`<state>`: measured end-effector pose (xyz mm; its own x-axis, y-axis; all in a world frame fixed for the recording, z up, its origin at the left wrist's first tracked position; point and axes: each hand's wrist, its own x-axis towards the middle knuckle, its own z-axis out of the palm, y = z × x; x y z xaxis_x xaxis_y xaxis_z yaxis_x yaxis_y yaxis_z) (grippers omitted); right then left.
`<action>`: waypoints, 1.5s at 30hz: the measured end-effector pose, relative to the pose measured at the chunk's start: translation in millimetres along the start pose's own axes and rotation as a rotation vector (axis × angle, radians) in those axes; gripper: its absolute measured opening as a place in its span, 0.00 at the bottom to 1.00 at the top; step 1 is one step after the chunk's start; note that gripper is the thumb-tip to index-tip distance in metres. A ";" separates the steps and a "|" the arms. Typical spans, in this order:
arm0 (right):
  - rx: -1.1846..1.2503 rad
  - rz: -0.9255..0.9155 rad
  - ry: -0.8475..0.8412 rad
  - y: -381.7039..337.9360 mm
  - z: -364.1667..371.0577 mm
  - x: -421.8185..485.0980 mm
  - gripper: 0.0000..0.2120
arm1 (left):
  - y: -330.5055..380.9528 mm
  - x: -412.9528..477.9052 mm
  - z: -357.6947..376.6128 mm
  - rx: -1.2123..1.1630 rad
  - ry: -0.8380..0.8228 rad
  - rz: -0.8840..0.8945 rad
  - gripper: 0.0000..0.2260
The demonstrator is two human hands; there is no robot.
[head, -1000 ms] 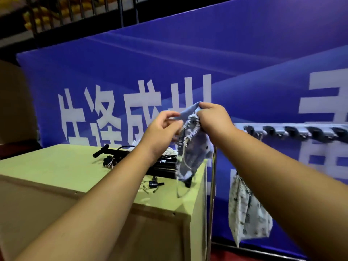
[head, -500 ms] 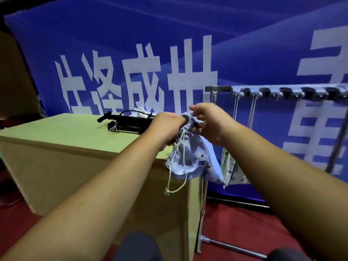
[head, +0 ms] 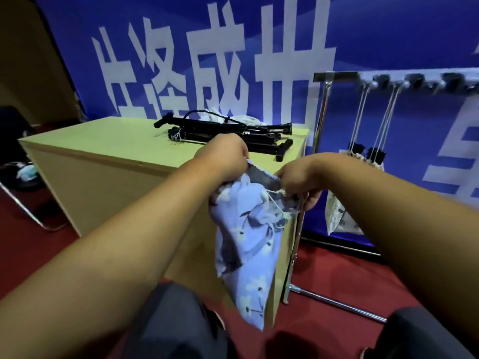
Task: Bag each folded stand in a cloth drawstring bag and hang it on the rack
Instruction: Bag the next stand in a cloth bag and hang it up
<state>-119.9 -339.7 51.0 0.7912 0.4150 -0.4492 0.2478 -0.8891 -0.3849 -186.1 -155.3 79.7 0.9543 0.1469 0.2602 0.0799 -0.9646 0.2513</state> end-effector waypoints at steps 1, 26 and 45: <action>0.000 0.016 -0.024 -2.3 1.2 3.1 0.16 | -5.9 -0.1 -0.8 0.054 -0.033 -0.006 0.11; -0.021 -0.231 0.607 -49.0 20.1 104.5 0.16 | -96.9 22.5 61.2 -0.019 -0.152 -0.127 0.20; 0.050 -0.136 0.776 -52.1 30.9 148.1 0.11 | -114.9 37.4 103.6 -0.113 -0.208 -0.060 0.17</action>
<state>-33.0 -226.0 -20.4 0.9246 0.2496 0.2879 0.3592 -0.8230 -0.4401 -129.7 -61.8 -36.0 0.9885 0.1435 0.0466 0.1168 -0.9232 0.3663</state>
